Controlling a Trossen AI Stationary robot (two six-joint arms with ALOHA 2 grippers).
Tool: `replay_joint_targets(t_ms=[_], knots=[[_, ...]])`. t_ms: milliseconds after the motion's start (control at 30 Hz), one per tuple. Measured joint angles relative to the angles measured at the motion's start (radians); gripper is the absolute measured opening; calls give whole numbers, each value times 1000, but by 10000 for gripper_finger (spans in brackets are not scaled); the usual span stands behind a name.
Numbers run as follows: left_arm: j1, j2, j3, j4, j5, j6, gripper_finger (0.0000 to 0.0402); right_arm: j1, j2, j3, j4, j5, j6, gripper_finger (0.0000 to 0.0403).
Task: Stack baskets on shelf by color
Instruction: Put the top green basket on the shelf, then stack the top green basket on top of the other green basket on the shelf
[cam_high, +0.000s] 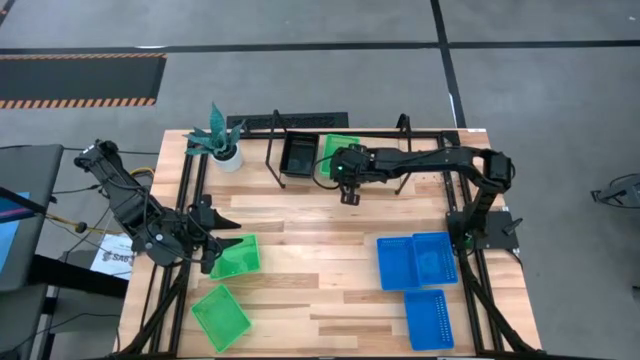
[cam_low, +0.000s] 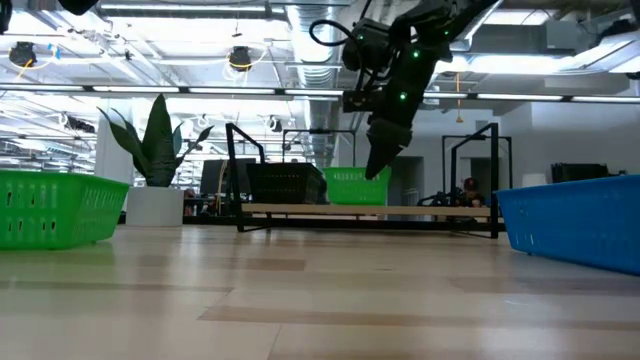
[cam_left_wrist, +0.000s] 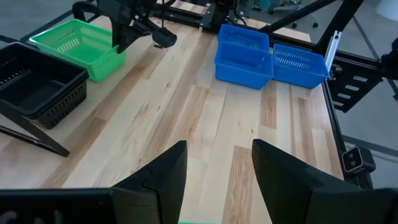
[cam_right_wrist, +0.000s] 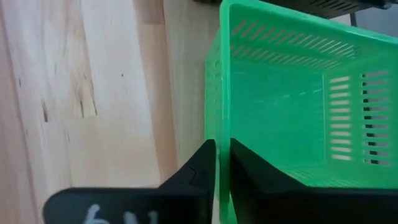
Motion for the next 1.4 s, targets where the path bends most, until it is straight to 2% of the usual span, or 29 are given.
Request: replay_joint_targets(t_ms=[333, 467, 567, 700, 933, 1067, 1200, 1400], knots=[[0, 0, 0, 0, 0, 0, 169, 5, -12, 6, -13, 1, 0, 166], [0, 0, 0, 0, 0, 0, 169, 29, -30, 91, -90, 13, 22, 200], [0, 0, 0, 0, 1, -8, 169, 73, -46, 168, -73, 10, 34, 214], [0, 0, 0, 2, 8, -12, 169, 170, -51, 235, 0, -1, -3, 218], [0, -1, 0, 5, 38, -62, 169, 326, -8, 240, 134, -50, -233, 211], [0, -1, 0, 17, 45, -75, 169, 353, 49, 240, 237, -139, -301, 203], [0, -1, 0, 52, 44, -77, 169, 364, 142, 245, 352, -178, -406, 198], [0, 0, 0, 57, 40, -86, 169, 364, 321, 389, 373, -191, -494, 197]])
